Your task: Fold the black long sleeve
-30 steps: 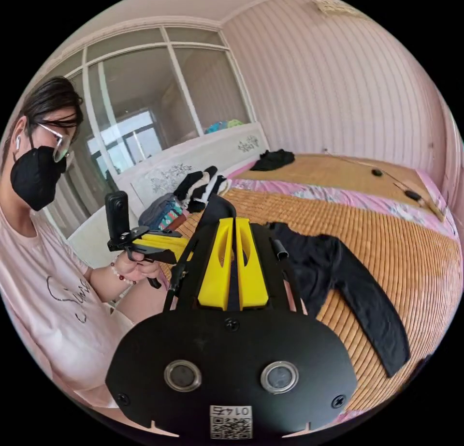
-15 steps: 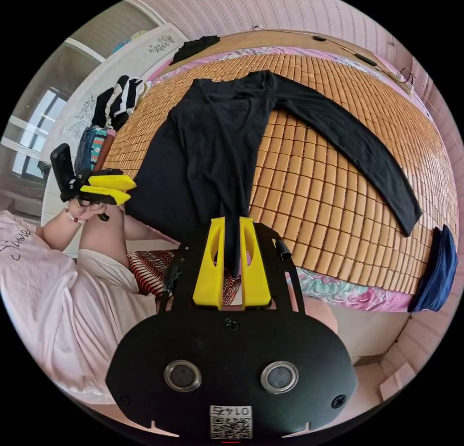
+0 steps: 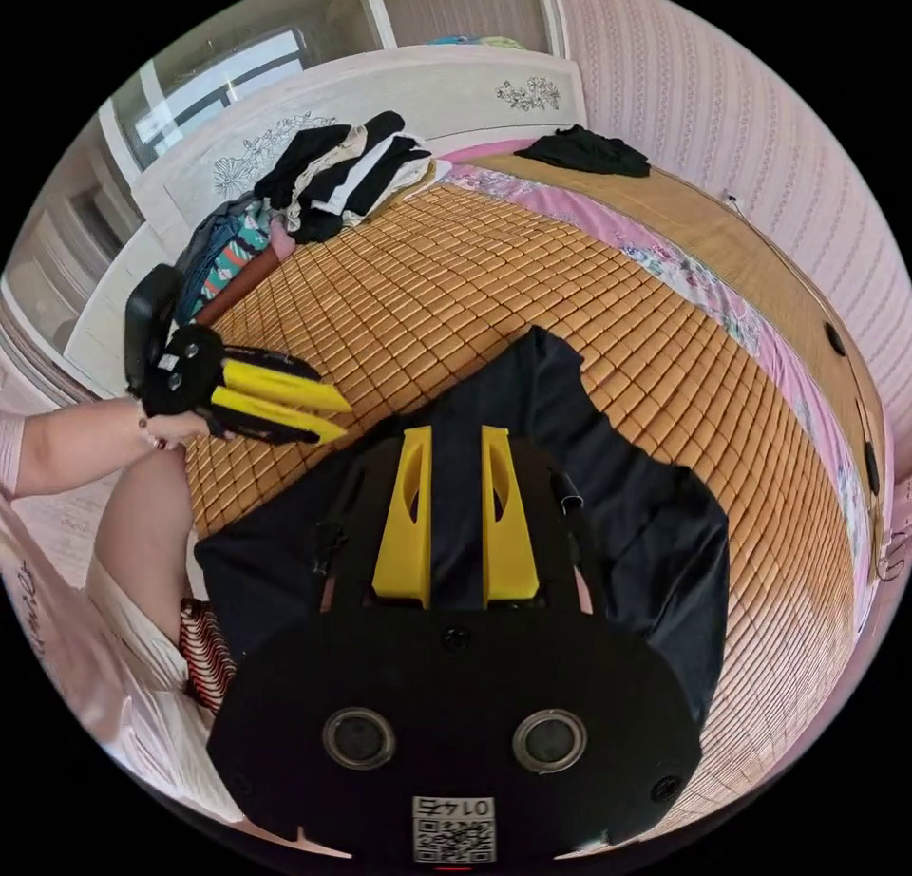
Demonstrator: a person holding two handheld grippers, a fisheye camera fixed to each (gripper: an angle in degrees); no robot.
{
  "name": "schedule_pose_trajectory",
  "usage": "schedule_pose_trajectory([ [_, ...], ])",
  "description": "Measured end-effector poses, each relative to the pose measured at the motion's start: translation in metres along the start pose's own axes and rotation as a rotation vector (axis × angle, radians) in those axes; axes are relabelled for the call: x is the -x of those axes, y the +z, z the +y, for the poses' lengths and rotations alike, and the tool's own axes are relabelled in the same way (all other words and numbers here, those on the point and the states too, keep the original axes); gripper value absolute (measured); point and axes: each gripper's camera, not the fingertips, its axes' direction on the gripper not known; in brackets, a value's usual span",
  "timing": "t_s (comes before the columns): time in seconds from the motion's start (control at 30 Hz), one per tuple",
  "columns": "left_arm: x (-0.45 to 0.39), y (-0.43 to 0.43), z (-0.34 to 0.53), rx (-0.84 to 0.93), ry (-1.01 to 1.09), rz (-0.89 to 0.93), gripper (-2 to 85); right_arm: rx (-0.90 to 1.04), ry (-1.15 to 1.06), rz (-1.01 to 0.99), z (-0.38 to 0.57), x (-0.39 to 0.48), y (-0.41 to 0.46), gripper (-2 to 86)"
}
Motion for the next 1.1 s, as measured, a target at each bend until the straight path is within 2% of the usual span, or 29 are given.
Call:
schedule_pose_trajectory([
  [0.1,0.001,0.017,-0.015,0.047,-0.003,0.014,6.2,0.074,0.026,0.029,-0.046,-0.015,0.034,10.3],
  [0.17,0.0,0.024,-0.021,0.061,0.016,-0.006,5.7,0.151,0.056,0.018,-0.069,-0.026,0.055,7.3],
  [0.27,0.005,0.032,-0.026,0.07,0.001,-0.005,2.5,0.16,0.058,-0.057,-0.089,-0.038,0.06,1.5],
  [0.43,0.026,0.029,-0.021,0.031,-0.073,0.05,-0.8,0.176,-0.021,-0.019,-0.112,-0.042,0.062,0.2],
  [0.6,0.041,0.035,-0.019,0.028,-0.123,0.105,-1.0,0.1,0.032,-0.078,-0.103,-0.041,0.056,1.8],
  [0.67,0.044,0.037,-0.019,0.022,-0.133,0.115,-1.0,0.161,0.083,-0.177,-0.101,-0.046,0.061,9.1],
  [0.73,0.047,0.038,-0.019,0.016,-0.144,0.12,-1.0,0.149,0.082,-0.182,-0.101,-0.046,0.058,9.6],
  [0.83,0.047,0.039,-0.02,0.016,-0.147,0.114,-1.0,0.252,0.03,-0.055,-0.108,-0.035,0.068,6.2],
  [0.93,0.048,0.039,-0.021,0.021,-0.141,0.113,-1.0,0.376,-0.032,-0.069,-0.118,-0.029,0.085,2.5],
  [1.1,0.049,0.038,-0.018,0.016,-0.118,0.102,-1.0,0.347,-0.015,-0.108,-0.135,-0.033,0.078,0.4],
])
